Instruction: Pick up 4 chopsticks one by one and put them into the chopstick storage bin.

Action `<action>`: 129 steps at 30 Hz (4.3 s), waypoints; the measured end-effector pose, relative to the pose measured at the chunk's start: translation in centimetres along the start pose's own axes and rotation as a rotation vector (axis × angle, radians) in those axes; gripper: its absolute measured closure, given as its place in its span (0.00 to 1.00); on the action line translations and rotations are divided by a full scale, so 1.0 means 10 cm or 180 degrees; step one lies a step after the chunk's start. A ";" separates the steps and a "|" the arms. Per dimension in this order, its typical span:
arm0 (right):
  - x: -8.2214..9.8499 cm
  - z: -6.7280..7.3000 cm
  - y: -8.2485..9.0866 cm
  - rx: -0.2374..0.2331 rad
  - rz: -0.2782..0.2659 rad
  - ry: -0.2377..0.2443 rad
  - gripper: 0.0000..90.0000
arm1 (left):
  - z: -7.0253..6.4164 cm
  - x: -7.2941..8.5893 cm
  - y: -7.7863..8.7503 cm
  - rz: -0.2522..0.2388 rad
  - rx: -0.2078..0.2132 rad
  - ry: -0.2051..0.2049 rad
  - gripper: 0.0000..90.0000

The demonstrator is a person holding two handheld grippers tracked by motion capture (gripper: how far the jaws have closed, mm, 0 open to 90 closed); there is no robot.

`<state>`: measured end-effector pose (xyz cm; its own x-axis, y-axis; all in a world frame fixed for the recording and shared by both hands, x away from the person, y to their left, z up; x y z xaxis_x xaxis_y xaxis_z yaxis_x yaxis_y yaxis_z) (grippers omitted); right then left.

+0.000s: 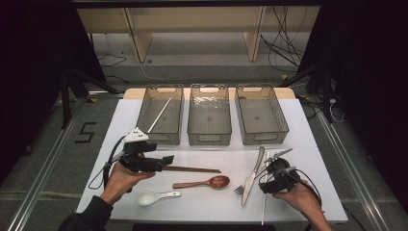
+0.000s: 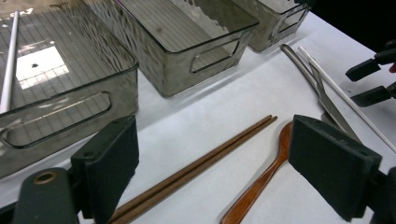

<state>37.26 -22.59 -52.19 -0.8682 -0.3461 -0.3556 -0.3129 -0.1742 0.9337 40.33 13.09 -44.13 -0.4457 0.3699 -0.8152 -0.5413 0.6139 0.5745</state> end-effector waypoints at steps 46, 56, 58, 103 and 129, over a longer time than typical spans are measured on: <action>-0.03 -0.05 -0.12 0.0005 0.0338 0.0173 0.84 | -0.11 0.13 -0.03 0.0121 -0.0032 -0.0191 0.17; -0.04 -0.10 -0.11 0.0012 0.0337 0.0172 0.95 | -0.12 0.13 -0.03 0.0123 -0.0033 -0.0198 0.17; -0.04 -0.10 -0.11 0.0018 0.0340 0.0199 0.95 | -0.12 0.14 -0.04 0.0126 -0.0033 -0.0191 0.17; -0.13 0.98 0.37 -0.0430 -0.0107 0.1933 0.95 | -0.75 0.10 -0.38 0.0794 0.0686 -0.1222 0.19; -0.05 1.17 0.34 -0.0497 -0.0055 0.2350 0.95 | -1.21 0.09 -0.65 0.1185 0.1166 -0.2059 0.66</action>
<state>32.15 -12.24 -48.35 -0.3628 -0.8604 -0.3578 -0.2183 -0.2947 0.9303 34.79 0.97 -47.76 0.0087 0.8529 -0.5220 -0.1232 0.5190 0.8459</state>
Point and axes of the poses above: each handheld gripper's, and its own axes: y roughly backward along the jaws, x roughly out of its underside, z roughly to its left, the point moved 8 cm from there along -y, roughly forward along the jaws, and after that the axes turned 9 degrees about -y, right-handed, at the moved point
